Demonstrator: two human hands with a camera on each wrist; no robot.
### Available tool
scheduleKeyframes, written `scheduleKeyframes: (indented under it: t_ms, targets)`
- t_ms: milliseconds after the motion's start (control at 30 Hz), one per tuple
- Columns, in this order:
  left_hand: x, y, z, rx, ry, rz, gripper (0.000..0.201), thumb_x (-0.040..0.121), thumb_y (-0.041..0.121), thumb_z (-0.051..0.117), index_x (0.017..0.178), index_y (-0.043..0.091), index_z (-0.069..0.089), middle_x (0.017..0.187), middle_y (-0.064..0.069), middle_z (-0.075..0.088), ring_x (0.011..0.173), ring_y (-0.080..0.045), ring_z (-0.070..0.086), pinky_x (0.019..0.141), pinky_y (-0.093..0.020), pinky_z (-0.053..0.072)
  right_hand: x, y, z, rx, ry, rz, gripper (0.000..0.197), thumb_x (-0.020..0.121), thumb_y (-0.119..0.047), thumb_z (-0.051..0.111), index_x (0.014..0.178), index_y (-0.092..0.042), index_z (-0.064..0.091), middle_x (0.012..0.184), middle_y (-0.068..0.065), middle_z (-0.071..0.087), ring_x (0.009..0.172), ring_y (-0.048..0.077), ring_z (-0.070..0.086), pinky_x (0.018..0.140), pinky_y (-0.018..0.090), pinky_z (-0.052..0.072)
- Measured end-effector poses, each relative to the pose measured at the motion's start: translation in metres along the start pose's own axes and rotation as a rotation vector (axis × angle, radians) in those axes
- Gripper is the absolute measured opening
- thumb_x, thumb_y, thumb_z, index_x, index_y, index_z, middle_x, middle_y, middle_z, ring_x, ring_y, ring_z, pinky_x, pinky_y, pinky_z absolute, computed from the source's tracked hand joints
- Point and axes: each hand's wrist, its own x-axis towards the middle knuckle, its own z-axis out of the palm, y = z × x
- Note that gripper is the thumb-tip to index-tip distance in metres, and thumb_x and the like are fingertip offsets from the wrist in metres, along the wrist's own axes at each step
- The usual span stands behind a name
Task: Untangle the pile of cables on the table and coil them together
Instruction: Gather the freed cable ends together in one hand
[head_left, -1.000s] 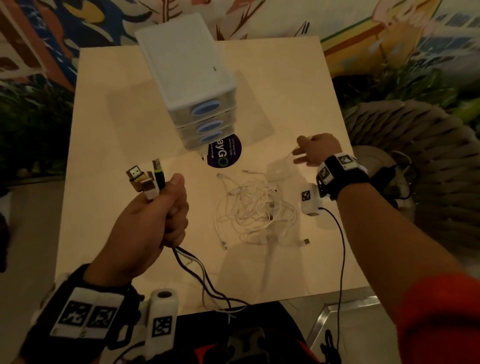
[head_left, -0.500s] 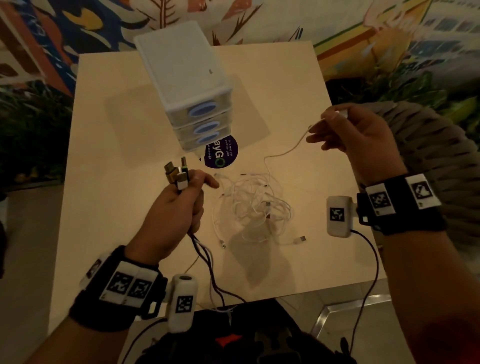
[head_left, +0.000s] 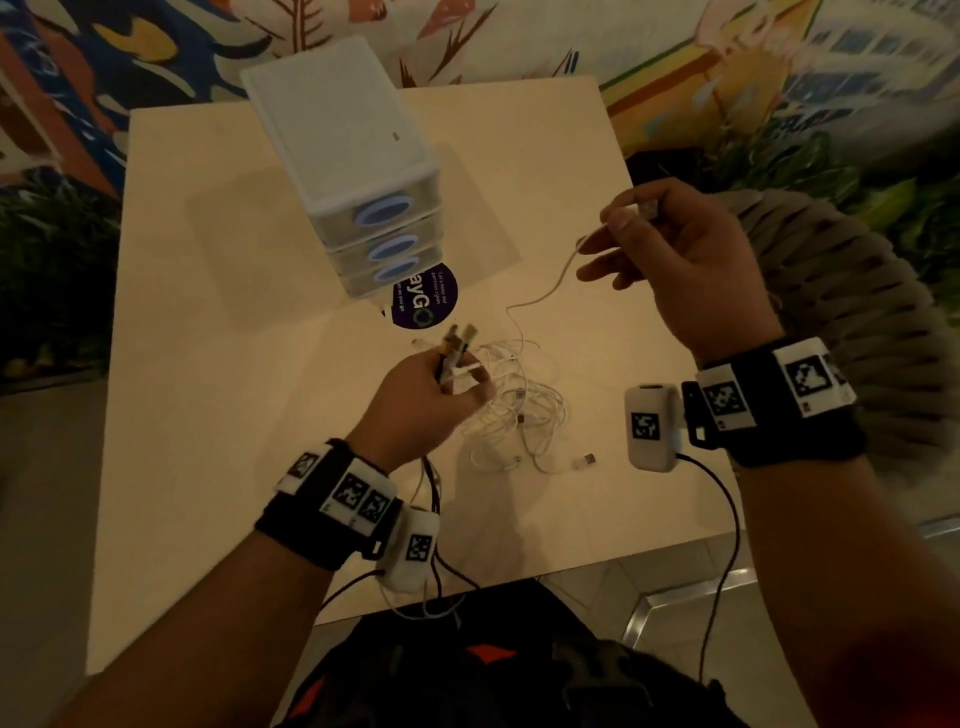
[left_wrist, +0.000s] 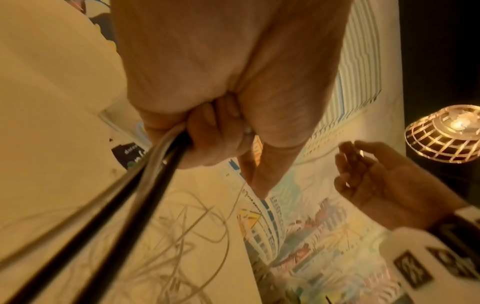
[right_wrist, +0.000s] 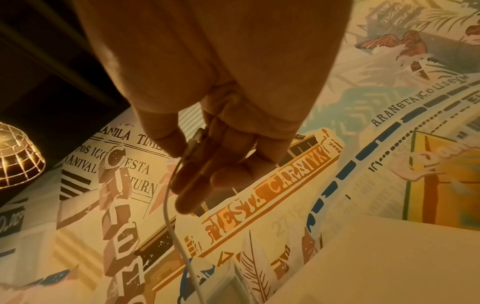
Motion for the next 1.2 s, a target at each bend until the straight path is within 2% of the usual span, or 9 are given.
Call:
scheduleKeyframes:
  t_ms: [133, 300, 433, 567, 767, 867, 933, 1033, 1200]
  targets:
    - [0.012, -0.004, 0.027, 0.16, 0.008, 0.129, 0.02, 0.086, 0.027, 0.08, 0.105, 0.024, 0.075, 0.108, 0.009, 0.075, 0.101, -0.009, 0.067, 0.078, -0.006, 0.042, -0.003, 0.003, -0.001, 0.038, 0.008, 0.005, 0.02, 0.106, -0.015, 0.047, 0.09, -0.023, 0.057, 0.082, -0.008, 0.07, 0.07, 0.009, 0.07, 0.064, 0.022, 0.049]
    - [0.028, -0.016, 0.046, 0.382, 0.045, 0.186, 0.029, 0.085, 0.029, 0.074, 0.114, 0.023, 0.075, 0.103, -0.001, 0.077, 0.099, -0.025, 0.07, 0.084, -0.036, 0.054, -0.004, 0.006, -0.005, 0.018, 0.024, -0.034, 0.018, 0.107, -0.016, 0.047, 0.093, -0.022, 0.056, 0.087, -0.007, 0.07, 0.076, 0.013, 0.072, 0.065, 0.024, 0.05]
    - [0.035, -0.024, 0.048, 0.495, 0.066, 0.204, 0.017, 0.093, 0.026, 0.065, 0.104, 0.017, 0.075, 0.093, -0.008, 0.076, 0.091, -0.033, 0.068, 0.067, -0.031, 0.042, -0.001, 0.014, -0.009, 0.036, 0.052, -0.094, 0.014, 0.106, -0.02, 0.05, 0.106, -0.008, 0.057, 0.091, -0.003, 0.073, 0.082, 0.022, 0.075, 0.065, 0.027, 0.053]
    - [0.033, -0.021, 0.04, 0.372, 0.042, 0.16, 0.017, 0.097, 0.023, 0.062, 0.103, 0.023, 0.078, 0.091, -0.001, 0.077, 0.088, -0.023, 0.068, 0.068, -0.028, 0.042, 0.013, 0.035, -0.01, 0.046, 0.109, -0.022, 0.016, 0.105, -0.02, 0.052, 0.109, -0.005, 0.058, 0.089, 0.0, 0.073, 0.078, 0.022, 0.075, 0.063, 0.028, 0.051]
    - [0.024, -0.027, 0.027, 0.094, 0.048, 0.098, 0.024, 0.095, 0.017, 0.067, 0.11, 0.03, 0.079, 0.104, 0.012, 0.078, 0.097, 0.003, 0.066, 0.078, -0.001, 0.042, 0.046, 0.114, 0.002, -0.024, 0.119, 0.184, 0.013, 0.102, -0.026, 0.056, 0.106, -0.014, 0.06, 0.087, -0.001, 0.074, 0.07, 0.015, 0.074, 0.059, 0.026, 0.05]
    - [0.019, -0.031, 0.022, 0.021, 0.063, 0.103, 0.021, 0.095, 0.017, 0.069, 0.109, 0.028, 0.08, 0.105, 0.012, 0.077, 0.103, 0.003, 0.067, 0.086, -0.005, 0.045, 0.052, 0.143, 0.016, -0.041, 0.059, 0.32, 0.02, 0.101, -0.027, 0.06, 0.116, -0.014, 0.059, 0.092, 0.004, 0.075, 0.065, 0.013, 0.072, 0.056, 0.025, 0.051]
    - [0.017, -0.032, 0.02, -0.009, 0.092, 0.121, 0.017, 0.095, 0.023, 0.071, 0.109, 0.026, 0.08, 0.104, 0.01, 0.078, 0.103, 0.001, 0.068, 0.09, -0.013, 0.05, 0.048, 0.151, 0.025, -0.063, 0.006, 0.422, 0.042, 0.097, -0.037, 0.065, 0.132, -0.02, 0.049, 0.1, 0.007, 0.075, 0.069, 0.016, 0.073, 0.059, 0.026, 0.053]
    - [0.016, -0.034, 0.018, -0.025, 0.108, 0.115, 0.016, 0.095, 0.029, 0.072, 0.109, 0.028, 0.08, 0.104, 0.011, 0.078, 0.102, 0.004, 0.068, 0.09, -0.017, 0.051, 0.032, 0.145, 0.04, -0.277, -0.071, 0.351, 0.07, 0.085, -0.063, 0.068, 0.139, -0.032, 0.035, 0.096, -0.005, 0.072, 0.079, 0.014, 0.072, 0.074, 0.032, 0.053]
    - [0.014, -0.032, 0.017, -0.081, 0.143, 0.094, 0.014, 0.094, 0.026, 0.074, 0.106, 0.03, 0.08, 0.093, 0.022, 0.075, 0.097, 0.008, 0.067, 0.086, -0.011, 0.05, -0.002, 0.125, 0.067, -0.313, -0.319, 0.206, 0.041, 0.087, -0.059, 0.068, 0.117, -0.037, 0.053, 0.095, -0.013, 0.067, 0.082, 0.005, 0.067, 0.074, 0.028, 0.053]
